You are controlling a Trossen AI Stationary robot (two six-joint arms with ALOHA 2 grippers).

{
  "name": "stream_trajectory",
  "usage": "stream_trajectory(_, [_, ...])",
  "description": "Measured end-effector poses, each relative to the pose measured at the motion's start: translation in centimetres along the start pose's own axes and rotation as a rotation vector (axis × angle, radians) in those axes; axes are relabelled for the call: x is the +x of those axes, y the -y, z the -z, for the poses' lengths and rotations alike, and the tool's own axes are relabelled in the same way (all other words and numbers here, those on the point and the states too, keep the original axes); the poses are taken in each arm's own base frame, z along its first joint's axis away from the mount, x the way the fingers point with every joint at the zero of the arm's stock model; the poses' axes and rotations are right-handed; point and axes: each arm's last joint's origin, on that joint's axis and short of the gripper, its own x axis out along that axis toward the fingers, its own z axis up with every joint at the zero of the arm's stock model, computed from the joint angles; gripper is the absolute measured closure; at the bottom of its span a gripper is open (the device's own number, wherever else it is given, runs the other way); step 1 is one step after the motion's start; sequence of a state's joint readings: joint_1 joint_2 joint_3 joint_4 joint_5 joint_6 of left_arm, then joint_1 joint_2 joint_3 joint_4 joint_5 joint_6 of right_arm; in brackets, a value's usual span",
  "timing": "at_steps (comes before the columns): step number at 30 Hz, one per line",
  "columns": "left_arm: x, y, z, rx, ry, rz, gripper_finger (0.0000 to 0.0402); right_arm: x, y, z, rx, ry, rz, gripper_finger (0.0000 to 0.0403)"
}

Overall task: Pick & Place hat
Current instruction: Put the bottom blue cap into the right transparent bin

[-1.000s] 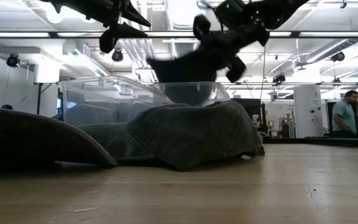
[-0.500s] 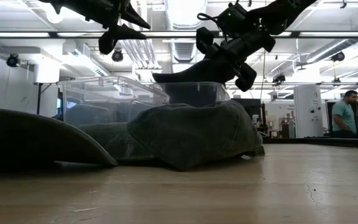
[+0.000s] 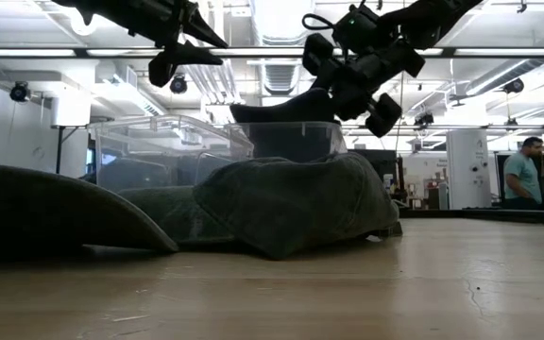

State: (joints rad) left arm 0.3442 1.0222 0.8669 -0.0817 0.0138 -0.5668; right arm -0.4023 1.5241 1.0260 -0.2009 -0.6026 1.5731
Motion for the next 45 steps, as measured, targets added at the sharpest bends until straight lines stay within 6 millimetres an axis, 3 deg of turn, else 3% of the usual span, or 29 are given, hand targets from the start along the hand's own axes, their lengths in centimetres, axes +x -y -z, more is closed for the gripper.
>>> stream_trajectory(10, [0.0,0.0,0.0,-0.009,0.000,0.000,0.0268,-4.3,-0.6,2.6,-0.189,0.047,-0.017,0.0228])
stream_trajectory(18, [0.1,0.0,0.0,-0.009,0.002,0.001,0.0268,-6.5,-2.4,6.7,-0.896,0.054,-0.130,0.0252])
stream_trajectory(22, [0.1,0.0,0.0,-0.011,0.000,0.001,0.0268,-6.1,-3.9,8.8,-1.161,0.111,-0.115,0.0280])
stream_trajectory(25, [0.1,0.0,0.1,-0.017,0.000,0.001,0.0268,-5.6,-4.9,10.0,-1.315,0.175,0.006,0.0297])
stream_trajectory(30, [0.1,-0.1,0.1,-0.029,-0.002,0.000,0.0268,-4.4,-5.9,12.3,-1.614,0.241,0.421,0.0307])
stream_trajectory(35, [0.1,-0.1,0.1,-0.039,-0.004,-0.001,0.0268,-2.2,-6.0,13.7,-1.818,0.190,0.811,0.0307])
stream_trajectory(40, [0.1,-0.1,0.1,-0.038,-0.006,-0.003,0.0268,0.6,-5.8,14.2,-2.012,0.017,0.960,0.0297])
stream_trajectory(45, [0.1,-0.1,0.2,-0.021,-0.011,-0.006,0.0268,2.1,-6.5,14.3,-2.118,-0.011,1.008,0.0273])
